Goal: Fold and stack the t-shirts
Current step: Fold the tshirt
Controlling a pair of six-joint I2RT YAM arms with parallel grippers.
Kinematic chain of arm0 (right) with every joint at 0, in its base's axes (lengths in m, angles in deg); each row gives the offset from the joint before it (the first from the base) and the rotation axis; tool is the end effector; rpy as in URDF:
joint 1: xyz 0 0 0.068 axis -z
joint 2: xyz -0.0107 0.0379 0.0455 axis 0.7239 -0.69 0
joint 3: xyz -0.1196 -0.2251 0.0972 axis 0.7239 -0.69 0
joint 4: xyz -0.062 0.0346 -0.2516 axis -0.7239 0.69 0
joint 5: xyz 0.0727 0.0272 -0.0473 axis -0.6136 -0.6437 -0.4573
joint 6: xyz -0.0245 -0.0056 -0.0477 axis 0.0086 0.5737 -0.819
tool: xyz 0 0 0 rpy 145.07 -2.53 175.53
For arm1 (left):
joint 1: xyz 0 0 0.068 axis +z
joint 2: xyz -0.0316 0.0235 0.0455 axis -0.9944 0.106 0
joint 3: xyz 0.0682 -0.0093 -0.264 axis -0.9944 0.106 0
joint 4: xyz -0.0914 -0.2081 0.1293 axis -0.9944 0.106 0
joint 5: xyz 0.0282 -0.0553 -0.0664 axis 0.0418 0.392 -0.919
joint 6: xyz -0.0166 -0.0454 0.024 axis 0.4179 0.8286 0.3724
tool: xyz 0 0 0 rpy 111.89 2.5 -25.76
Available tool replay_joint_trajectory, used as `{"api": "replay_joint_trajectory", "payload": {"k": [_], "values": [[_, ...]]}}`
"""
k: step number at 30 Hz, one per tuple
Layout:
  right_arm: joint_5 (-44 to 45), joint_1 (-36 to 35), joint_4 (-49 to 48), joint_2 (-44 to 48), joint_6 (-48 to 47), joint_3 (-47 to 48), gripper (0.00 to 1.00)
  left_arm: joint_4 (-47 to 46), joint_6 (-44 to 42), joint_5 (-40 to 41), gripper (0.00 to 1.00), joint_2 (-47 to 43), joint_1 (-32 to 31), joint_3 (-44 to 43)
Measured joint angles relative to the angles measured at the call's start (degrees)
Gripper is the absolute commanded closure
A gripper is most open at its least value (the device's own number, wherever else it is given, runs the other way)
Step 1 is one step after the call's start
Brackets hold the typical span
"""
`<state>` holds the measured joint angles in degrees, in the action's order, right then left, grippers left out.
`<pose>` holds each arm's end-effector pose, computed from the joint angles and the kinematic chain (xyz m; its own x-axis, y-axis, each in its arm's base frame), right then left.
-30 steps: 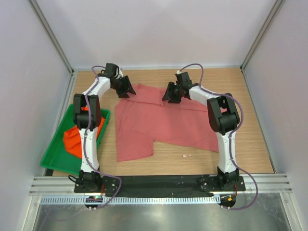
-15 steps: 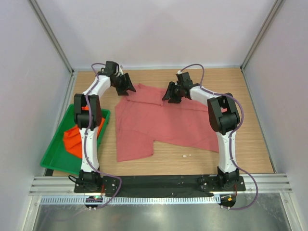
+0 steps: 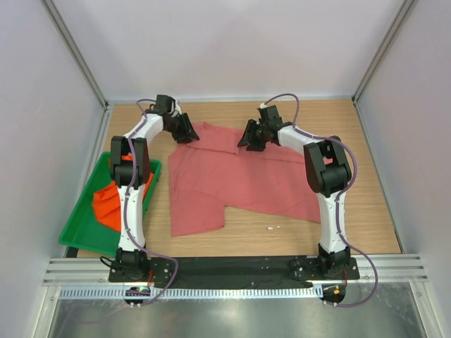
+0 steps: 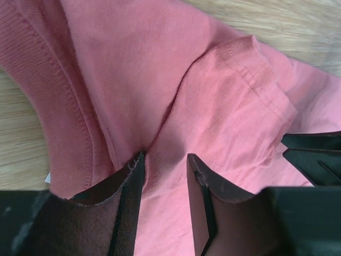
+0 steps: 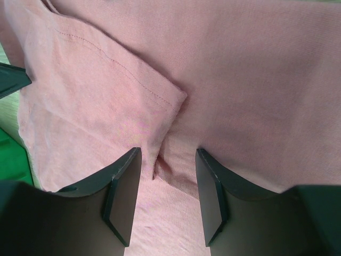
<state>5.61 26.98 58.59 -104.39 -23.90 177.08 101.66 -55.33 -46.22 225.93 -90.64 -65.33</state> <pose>0.4506 0.1699 0.1542 -0.8680 0.2510 -0.4284 -0.0300 0.8348 0.5498 0.5073 -0.0761 0.1550 -0.9074 -0.3325 -0.2568 -0.1240 0.7959 -0.5926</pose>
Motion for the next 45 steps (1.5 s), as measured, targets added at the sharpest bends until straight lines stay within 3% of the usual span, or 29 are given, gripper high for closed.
{"api": "replay_joint_trajectory", "payload": {"k": [4,12,32,36,38,45], "values": [[0.0,0.0,0.1,0.0,0.0,0.0,0.49,-1.4,1.3,-0.8,0.62,-0.1,0.1,0.7],[0.0,0.0,0.1,0.0,0.0,0.0,0.5,-1.4,3.0,-0.9,1.0,-0.1,0.5,0.7],[1.7,0.0,1.7,0.0,1.1,0.4,0.51,1.5,3.4,0.0,1.0,-1.9,1.6,4.6],[1.7,0.0,1.7,0.0,1.1,0.4,0.51,1.1,3.3,-0.2,0.75,-2.8,1.6,6.1],[1.7,0.0,1.7,0.0,1.1,0.4,0.51,1.2,3.3,-0.1,0.67,-3.4,1.6,6.5],[1.8,0.0,2.1,0.0,1.3,0.7,0.51,1.1,3.8,0.0,0.62,-3.4,1.8,3.5]]}}
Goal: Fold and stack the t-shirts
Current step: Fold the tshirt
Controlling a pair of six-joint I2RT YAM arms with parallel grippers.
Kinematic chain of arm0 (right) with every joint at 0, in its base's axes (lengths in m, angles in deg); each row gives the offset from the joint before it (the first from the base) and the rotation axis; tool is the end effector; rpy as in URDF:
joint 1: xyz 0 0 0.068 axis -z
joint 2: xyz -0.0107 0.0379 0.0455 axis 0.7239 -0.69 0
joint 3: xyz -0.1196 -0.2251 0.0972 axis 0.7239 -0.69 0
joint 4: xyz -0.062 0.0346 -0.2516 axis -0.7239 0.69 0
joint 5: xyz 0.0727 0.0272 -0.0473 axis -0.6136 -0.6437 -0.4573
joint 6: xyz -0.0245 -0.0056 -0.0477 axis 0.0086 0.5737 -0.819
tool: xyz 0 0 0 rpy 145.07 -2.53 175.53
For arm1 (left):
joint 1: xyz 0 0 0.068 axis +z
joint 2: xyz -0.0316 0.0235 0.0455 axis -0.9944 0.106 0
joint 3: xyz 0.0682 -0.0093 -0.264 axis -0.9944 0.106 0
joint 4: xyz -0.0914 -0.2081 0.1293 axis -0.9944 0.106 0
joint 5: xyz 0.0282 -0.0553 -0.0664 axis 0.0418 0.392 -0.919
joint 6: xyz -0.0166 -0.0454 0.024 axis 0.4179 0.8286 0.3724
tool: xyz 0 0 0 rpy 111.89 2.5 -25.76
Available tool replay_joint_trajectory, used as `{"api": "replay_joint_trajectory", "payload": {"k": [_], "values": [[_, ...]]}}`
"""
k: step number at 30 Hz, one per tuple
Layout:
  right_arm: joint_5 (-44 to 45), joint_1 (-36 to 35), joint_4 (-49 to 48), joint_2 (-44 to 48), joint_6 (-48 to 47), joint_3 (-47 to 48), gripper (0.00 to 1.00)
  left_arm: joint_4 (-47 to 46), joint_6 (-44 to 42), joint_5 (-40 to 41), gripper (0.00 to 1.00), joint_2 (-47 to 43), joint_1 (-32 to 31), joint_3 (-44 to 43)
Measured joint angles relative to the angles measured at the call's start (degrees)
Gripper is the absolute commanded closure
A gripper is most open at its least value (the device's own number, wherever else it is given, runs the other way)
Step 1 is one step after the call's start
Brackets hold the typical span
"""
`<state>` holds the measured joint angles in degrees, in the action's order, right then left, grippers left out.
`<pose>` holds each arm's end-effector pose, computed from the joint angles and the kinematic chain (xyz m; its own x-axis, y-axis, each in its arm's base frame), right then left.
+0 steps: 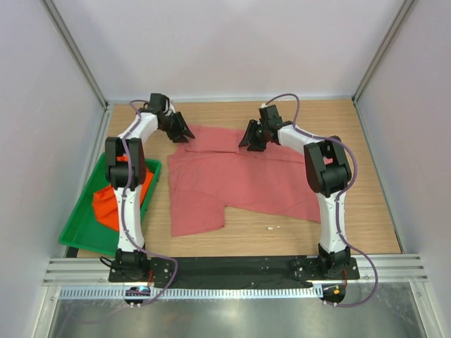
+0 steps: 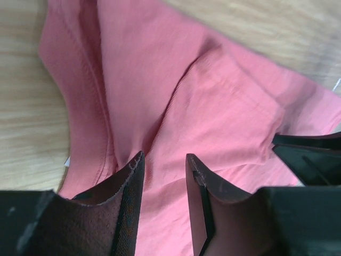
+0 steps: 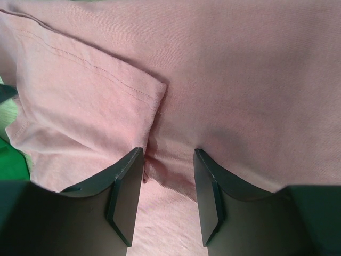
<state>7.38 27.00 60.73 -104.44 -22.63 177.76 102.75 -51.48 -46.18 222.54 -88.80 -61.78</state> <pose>0.4503 0.1685 0.1545 -0.8700 0.2744 -0.4097 0.0157 0.8458 0.5332 0.4963 -0.0586 0.1641 -0.8886 -0.4136 -0.1983 -0.2227 0.7669 -0.6019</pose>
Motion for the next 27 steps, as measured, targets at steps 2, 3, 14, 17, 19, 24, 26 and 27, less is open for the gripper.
{"api": "replay_joint_trajectory", "payload": {"k": [2,3,14,17,19,24,26,27], "values": [[0.0,0.0,0.2,0.0,0.0,0.0,0.51,-0.2,0.3,0.0,0.63,0.6,0.1,-1.9],[0.0,0.0,0.2,0.0,0.0,0.0,0.51,-0.3,0.4,0.0,0.62,0.9,0.1,-2.5],[-0.1,0.1,0.2,0.0,0.1,0.1,0.52,0.0,0.9,-1.7,0.69,3.8,0.2,-3.2],[-0.1,0.1,0.2,-0.1,0.1,0.1,0.52,-0.3,0.9,-2.4,0.8,3.8,0.2,-3.1],[-0.2,0.2,0.2,-0.1,0.1,0.1,0.52,-1.0,1.0,-2.4,0.83,3.7,0.2,-2.6],[-0.2,0.2,0.2,-0.1,0.2,0.1,0.52,-1.9,1.3,-1.9,0.9,3.0,0.2,-0.5],[-0.3,0.2,0.2,-0.1,0.2,0.1,0.52,-1.9,1.3,-1.4,0.94,2.4,0.2,-0.1],[-0.3,0.2,0.2,-0.1,0.3,0.1,0.52,-1.9,1.4,-1.4,0.95,2.1,0.1,0.0]]}}
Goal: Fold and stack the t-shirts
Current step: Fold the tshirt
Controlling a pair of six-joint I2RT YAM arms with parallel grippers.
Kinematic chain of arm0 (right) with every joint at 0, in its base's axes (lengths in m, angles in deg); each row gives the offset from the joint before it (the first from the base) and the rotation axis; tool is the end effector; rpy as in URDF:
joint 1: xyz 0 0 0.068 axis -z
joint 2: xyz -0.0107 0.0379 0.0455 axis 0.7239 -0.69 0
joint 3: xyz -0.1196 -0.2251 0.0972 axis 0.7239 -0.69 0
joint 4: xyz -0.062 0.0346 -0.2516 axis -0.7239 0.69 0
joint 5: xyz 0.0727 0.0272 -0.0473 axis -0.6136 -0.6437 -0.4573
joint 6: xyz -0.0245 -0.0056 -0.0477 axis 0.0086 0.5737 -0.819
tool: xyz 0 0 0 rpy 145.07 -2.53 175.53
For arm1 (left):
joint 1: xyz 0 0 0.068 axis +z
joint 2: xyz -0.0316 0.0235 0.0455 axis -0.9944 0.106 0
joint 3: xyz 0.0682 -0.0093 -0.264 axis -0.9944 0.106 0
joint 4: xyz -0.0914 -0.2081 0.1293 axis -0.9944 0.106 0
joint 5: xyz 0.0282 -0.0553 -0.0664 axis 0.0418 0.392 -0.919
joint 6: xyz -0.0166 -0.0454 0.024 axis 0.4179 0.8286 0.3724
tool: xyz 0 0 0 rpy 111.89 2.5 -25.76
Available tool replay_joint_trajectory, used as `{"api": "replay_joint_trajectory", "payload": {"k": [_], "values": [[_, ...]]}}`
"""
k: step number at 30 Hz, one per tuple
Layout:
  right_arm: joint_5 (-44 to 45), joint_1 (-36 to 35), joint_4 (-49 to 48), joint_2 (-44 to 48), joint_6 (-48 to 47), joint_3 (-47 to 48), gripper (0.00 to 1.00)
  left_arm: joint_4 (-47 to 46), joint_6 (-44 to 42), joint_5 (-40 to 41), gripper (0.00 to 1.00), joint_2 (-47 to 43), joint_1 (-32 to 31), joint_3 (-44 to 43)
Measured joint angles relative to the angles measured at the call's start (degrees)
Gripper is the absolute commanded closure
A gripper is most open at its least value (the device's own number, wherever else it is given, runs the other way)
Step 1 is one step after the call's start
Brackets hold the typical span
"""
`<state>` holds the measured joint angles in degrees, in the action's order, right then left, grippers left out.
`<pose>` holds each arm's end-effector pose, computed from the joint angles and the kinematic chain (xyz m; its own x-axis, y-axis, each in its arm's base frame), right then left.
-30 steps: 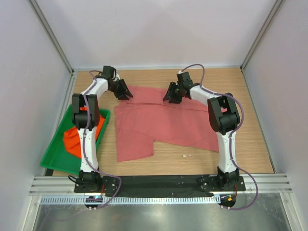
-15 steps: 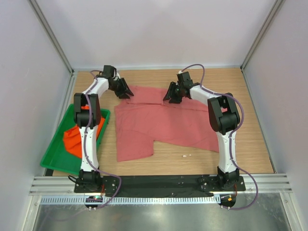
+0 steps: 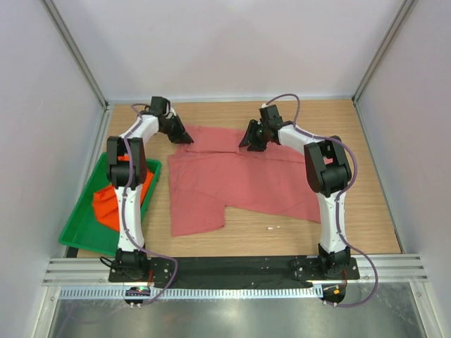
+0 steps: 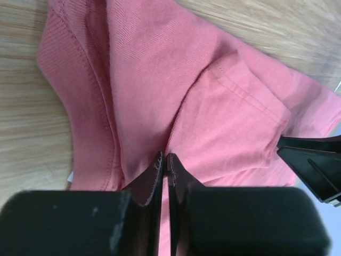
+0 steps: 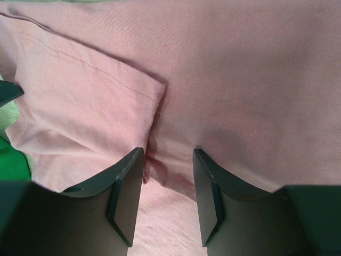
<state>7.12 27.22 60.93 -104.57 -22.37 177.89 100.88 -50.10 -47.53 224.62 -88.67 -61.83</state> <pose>0.4511 0.1670 0.1540 -0.8714 0.2800 -0.4028 0.0228 0.8434 0.5368 0.5008 -0.0586 0.1489 -0.8878 -0.4273 -0.1710 -0.2397 0.7466 -0.6206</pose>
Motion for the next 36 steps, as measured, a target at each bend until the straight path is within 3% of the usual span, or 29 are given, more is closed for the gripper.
{"api": "replay_joint_trajectory", "payload": {"k": [12,15,21,31,36], "values": [[-0.1,0.0,0.0,-0.2,0.2,0.2,0.52,1.2,0.7,2.6,0.99,-4.6,-0.1,2.1],[-0.2,0.0,0.0,-0.3,0.3,0.4,0.52,2.2,0.8,3.4,0.91,-4.7,-0.1,2.5],[-0.2,0.0,0.2,-0.5,0.3,0.7,0.52,4.6,0.3,4.8,0.6,-4.6,-0.1,2.3],[4.2,0.2,9.2,-0.9,-1.9,7.1,0.5,6.0,-0.5,6.6,0.64,-4.4,-0.2,-4.0],[6.6,0.3,10.5,-1.0,-2.7,10.6,0.51,0.7,1.6,1.5,0.71,-3.8,-0.2,-4.6]]}}
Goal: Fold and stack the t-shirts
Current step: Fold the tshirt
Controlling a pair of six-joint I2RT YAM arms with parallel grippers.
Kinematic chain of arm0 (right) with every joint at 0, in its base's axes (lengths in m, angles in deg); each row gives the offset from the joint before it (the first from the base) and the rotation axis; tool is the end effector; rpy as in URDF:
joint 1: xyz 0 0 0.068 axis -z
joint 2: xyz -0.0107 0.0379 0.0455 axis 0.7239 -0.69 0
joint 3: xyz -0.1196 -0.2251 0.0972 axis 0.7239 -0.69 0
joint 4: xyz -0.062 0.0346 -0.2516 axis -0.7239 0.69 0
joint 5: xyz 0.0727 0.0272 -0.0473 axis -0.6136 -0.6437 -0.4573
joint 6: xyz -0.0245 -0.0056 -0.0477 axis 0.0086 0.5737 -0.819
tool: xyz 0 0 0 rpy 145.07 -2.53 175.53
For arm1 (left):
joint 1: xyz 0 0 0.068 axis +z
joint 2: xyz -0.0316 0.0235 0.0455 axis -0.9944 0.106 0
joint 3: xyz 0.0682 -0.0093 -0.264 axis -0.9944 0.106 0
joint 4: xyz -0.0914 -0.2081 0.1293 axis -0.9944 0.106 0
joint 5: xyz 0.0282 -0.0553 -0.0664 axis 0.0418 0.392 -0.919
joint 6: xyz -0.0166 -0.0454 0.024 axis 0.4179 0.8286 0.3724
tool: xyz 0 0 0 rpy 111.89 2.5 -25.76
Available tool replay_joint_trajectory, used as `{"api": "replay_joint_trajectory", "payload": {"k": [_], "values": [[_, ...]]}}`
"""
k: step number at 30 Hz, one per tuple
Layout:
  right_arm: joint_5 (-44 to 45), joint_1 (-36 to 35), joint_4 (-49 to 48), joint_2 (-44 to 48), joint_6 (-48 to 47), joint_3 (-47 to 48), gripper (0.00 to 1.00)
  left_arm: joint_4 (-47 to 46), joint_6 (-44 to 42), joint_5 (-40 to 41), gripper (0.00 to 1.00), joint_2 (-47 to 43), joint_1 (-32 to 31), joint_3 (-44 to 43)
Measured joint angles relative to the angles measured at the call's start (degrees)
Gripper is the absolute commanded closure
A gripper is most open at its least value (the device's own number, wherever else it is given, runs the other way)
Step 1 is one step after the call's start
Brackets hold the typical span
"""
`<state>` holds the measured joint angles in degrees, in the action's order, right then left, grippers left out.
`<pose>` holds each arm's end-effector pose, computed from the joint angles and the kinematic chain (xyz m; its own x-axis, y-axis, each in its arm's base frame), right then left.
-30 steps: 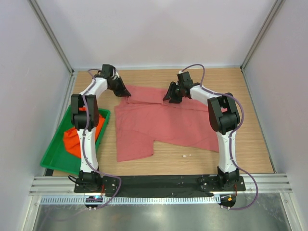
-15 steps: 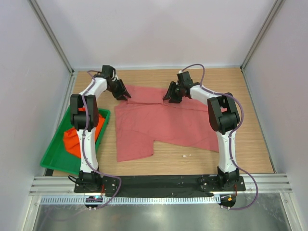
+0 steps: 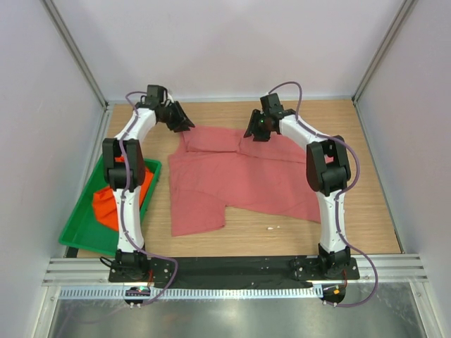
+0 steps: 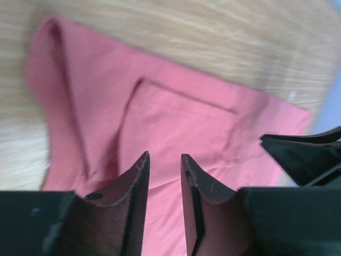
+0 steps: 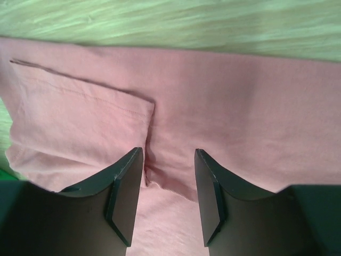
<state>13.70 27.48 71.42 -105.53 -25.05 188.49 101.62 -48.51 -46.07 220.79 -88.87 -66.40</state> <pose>0.4668 0.1658 0.1904 -0.8453 0.2668 -0.4629 0.0425 0.8973 0.4395 0.5059 -0.0600 0.2049 -0.8470 -0.4548 -0.2751 -0.1860 0.7384 -0.6482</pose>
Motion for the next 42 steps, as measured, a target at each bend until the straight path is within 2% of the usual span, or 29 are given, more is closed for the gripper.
{"api": "replay_joint_trajectory", "payload": {"k": [3,7,12,15,17,18,19,22,26,27,30,32,33,35,36,39,42], "values": [[0.7,0.0,-0.1,-0.8,0.1,1.1,0.54,-4.2,2.4,-3.0,0.76,1.7,-0.3,-0.6],[1.7,0.1,-1.0,-2.8,0.9,1.8,0.69,-6.9,4.7,-4.7,0.78,5.2,-0.9,-0.7],[2.6,0.3,-2.3,-5.4,2.6,2.0,0.7,-7.6,7.4,-5.3,0.8,10.3,-1.3,-1.8],[3.6,0.7,-3.3,-6.0,2.6,2.7,0.7,-7.9,8.9,-6.7,0.8,12.7,-1.3,-5.5],[3.7,1.0,-3.3,-7.4,2.2,5.0,0.7,-8.6,9.1,-6.6,0.74,14.9,-1.3,-9.3],[3.6,1.1,-3.0,-8.6,1.8,7.1,0.69,-8.7,9.4,-6.7,0.64,16.1,-1.3,-11.3],[3.6,1.3,-2.8,-9.4,1.4,8.5,0.69,-8.8,9.6,-6.9,0.59,16.7,-1.3,-12.4],[3.8,1.7,-1.8,-10.1,0.4,10.4,0.66,-8.9,10.0,-7.0,0.55,16.5,-1.3,-13.2],[3.0,1.8,-0.5,-10.0,0.2,12.2,0.62,-8.7,9.9,-6.3,0.62,13.9,-1.3,-11.1],[2.5,1.8,-0.3,-10.0,0.3,12.7,0.61,-8.5,9.9,-6.1,0.68,12.6,-1.3,-10.0],[0.3,1.0,-0.4,-9.9,0.7,13.8,0.62,-8.5,9.6,-6.1,0.77,7.7,-1.5,-5.4],[-2.4,0.2,-1.2,-9.6,1.6,13.9,0.66,-8.9,9.3,-6.2,0.83,4.7,-1.6,-2.5],[-4.2,-0.5,-2.0,-9.6,2.7,13.9,0.72,-9.1,8.9,-6.4,0.84,3.9,-1.7,-1.2],[-8.0,-1.7,-3.9,-9.6,4.9,13.9,0.79,-9.7,8.6,-6.8,0.85,1.8,-2.0,1.2],[-9.9,-2.3,-5.0,-9.7,6.2,13.9,0.87,-10.1,8.4,-6.9,0.87,1.4,-2.1,2.5],[-15.4,-3.7,-9.9,-10.3,10.5,14.1,0.96,-10.0,8.1,-7.1,0.87,1.3,-2.2,5.7],[-19.9,-4.7,-14.9,-12.2,14.7,14.6,0.98,-9.6,8.1,-7.0,0.88,1.3,-2.2,7.7]]}}
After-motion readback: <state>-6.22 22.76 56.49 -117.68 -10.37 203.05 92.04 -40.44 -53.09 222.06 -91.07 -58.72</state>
